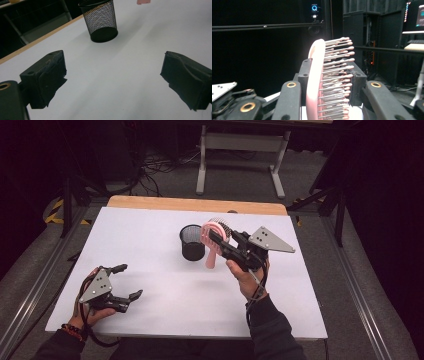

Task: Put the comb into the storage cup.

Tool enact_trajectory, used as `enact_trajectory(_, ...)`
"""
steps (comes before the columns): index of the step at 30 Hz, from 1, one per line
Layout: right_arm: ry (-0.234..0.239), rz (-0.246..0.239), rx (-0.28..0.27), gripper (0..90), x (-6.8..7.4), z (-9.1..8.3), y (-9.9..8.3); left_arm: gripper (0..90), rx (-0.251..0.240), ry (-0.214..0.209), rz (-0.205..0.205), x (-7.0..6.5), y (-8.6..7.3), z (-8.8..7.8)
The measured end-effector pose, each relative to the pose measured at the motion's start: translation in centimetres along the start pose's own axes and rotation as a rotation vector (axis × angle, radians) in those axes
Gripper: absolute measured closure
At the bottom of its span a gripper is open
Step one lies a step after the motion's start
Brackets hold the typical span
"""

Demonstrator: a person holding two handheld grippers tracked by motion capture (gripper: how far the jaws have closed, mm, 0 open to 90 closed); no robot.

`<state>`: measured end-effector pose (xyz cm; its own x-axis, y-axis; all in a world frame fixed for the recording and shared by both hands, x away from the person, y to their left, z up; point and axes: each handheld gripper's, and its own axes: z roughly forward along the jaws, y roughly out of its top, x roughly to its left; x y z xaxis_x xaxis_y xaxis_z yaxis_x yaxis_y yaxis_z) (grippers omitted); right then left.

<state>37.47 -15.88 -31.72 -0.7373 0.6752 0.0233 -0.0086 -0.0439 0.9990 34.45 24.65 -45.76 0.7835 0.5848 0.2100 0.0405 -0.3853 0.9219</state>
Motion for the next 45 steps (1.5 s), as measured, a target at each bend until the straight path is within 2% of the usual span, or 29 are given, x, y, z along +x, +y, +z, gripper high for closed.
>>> enact_trajectory(3, -0.006, 0.003, -0.006, 63.3, -0.3, 0.7, 0.5, 6.8, -0.008, -0.012, -0.007, 0.0, -0.1, -0.1)
enact_trajectory(8, -0.013, 0.042, -0.025, 63.3, -1.1, 1.6, 1.4, 5.5, -0.017, -0.022, -0.011, 0.0, -0.2, -0.4)
enact_trajectory(11, -0.022, 0.029, -0.028, 63.3, -1.2, 2.2, 1.8, 5.2, -0.016, -0.021, -0.016, 0.0, -0.3, -0.4)
enact_trajectory(16, -0.006, 0.067, -0.033, 63.3, -1.9, 3.2, 2.4, 5.0, -0.012, -0.022, -0.008, 0.0, -0.4, -0.3)
enact_trajectory(21, -0.010, 0.067, -0.039, 63.4, -2.4, 4.1, 2.6, 5.2, -0.011, -0.037, -0.001, 0.0, -0.4, -0.3)
enact_trajectory(27, -0.022, 0.083, -0.050, 63.3, -2.9, 5.7, 2.8, 5.5, -0.018, -0.045, 0.002, -0.2, -0.4, -0.3)
enact_trajectory(31, -0.031, 0.081, -0.049, 63.3, -2.9, 6.6, 2.8, 5.9, -0.017, -0.059, 0.002, -0.1, -0.4, -0.3)
enact_trajectory(38, -0.049, 0.069, -0.051, 63.4, -3.1, 7.9, 2.6, 5.7, -0.015, -0.058, 0.003, -0.1, -0.4, -0.3)
enact_trajectory(41, -0.077, 0.066, -0.057, 63.4, -3.3, 8.5, 2.2, 5.7, -0.013, -0.058, 0.006, -0.1, -0.5, -0.2)
enact_trajectory(45, -0.090, 0.074, -0.061, 63.3, -3.7, 9.0, 1.8, 5.8, -0.011, -0.061, 0.010, -0.1, -0.5, -0.2)
